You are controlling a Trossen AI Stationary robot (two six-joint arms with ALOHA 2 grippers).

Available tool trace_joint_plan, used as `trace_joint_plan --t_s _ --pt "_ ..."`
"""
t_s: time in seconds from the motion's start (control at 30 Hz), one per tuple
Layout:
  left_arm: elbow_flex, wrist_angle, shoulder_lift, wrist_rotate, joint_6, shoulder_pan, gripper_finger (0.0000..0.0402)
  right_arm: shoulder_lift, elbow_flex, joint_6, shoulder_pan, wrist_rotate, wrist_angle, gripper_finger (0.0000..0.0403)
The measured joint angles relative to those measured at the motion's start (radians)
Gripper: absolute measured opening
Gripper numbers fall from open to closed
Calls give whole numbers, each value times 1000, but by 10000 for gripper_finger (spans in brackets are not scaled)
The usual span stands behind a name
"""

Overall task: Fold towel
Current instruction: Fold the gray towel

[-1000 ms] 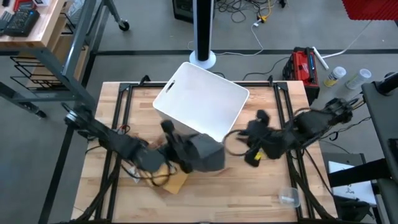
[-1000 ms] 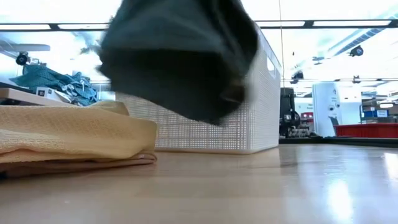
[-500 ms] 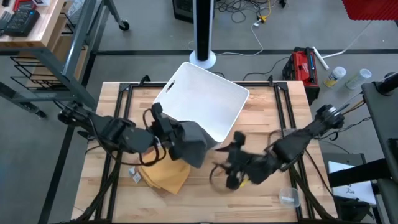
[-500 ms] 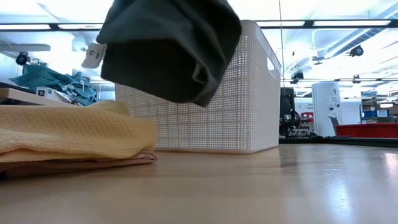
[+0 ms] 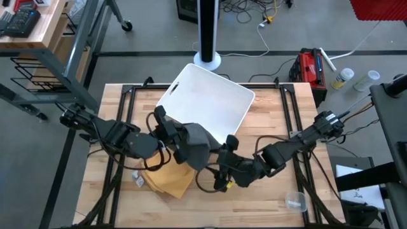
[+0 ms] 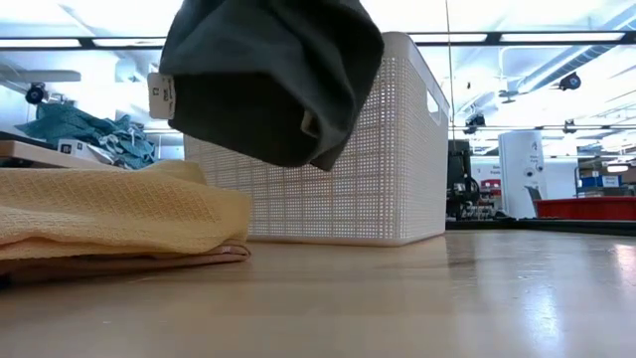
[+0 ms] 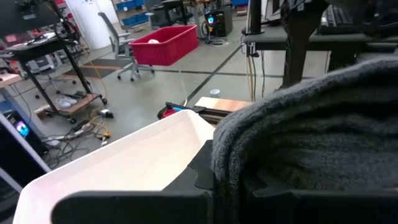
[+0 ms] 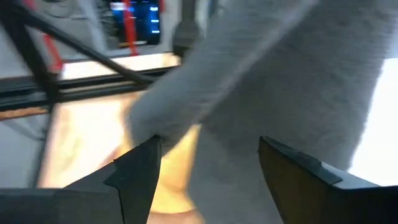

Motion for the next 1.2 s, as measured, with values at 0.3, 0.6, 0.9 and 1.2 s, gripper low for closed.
trace_joint_plan --t_s 0.3,0.6,0.9,1.2 --pt "0 -2 0 -29 -3 0 0 1 0 9 -11 -46 106 253" --pt "-1 15 5 -29 4 -20 0 38 -1 -55 -81 -5 79 100" --pt "-50 -147 5 17 6 -149 0 -77 209 -37 27 39 -522 5" --pt "-328 306 91 117 -2 -289 0 -1 353 67 149 -309 -688 2"
